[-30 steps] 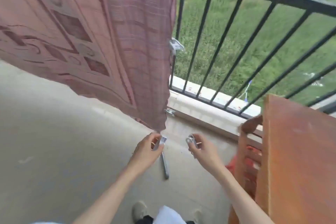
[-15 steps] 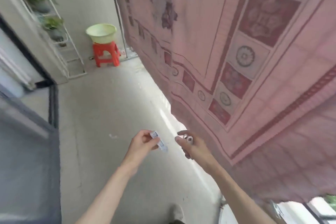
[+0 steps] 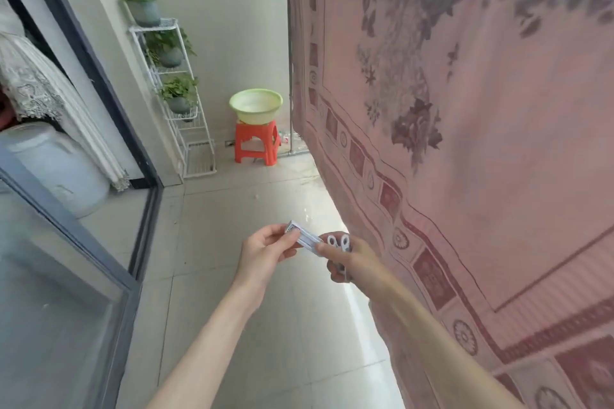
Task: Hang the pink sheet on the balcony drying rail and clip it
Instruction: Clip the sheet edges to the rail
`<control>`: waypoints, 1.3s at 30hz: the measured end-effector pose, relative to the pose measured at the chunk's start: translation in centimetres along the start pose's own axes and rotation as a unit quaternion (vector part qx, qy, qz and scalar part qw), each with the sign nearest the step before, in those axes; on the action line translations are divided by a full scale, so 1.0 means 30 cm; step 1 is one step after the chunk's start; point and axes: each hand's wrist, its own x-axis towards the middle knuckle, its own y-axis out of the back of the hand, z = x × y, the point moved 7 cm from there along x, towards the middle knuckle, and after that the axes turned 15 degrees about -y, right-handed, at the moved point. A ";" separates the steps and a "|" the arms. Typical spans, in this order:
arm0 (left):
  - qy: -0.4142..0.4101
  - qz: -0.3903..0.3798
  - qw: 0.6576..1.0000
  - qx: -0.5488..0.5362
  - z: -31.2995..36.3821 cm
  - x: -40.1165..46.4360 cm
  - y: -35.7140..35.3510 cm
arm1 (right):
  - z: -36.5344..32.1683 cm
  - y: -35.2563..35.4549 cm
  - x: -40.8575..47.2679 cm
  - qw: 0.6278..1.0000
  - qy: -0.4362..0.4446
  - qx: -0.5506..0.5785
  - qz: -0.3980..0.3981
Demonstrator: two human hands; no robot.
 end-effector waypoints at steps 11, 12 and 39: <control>-0.029 -0.046 0.994 0.095 0.064 0.897 0.311 | -0.552 -0.153 0.839 0.999 0.054 0.005 0.005; -0.037 -0.060 0.991 0.118 0.069 0.983 0.344 | -0.601 -0.169 0.920 0.998 0.058 -0.003 0.007; -0.174 -0.187 0.940 0.227 0.338 3.288 0.331 | -2.078 0.188 2.565 0.958 0.179 -0.016 0.223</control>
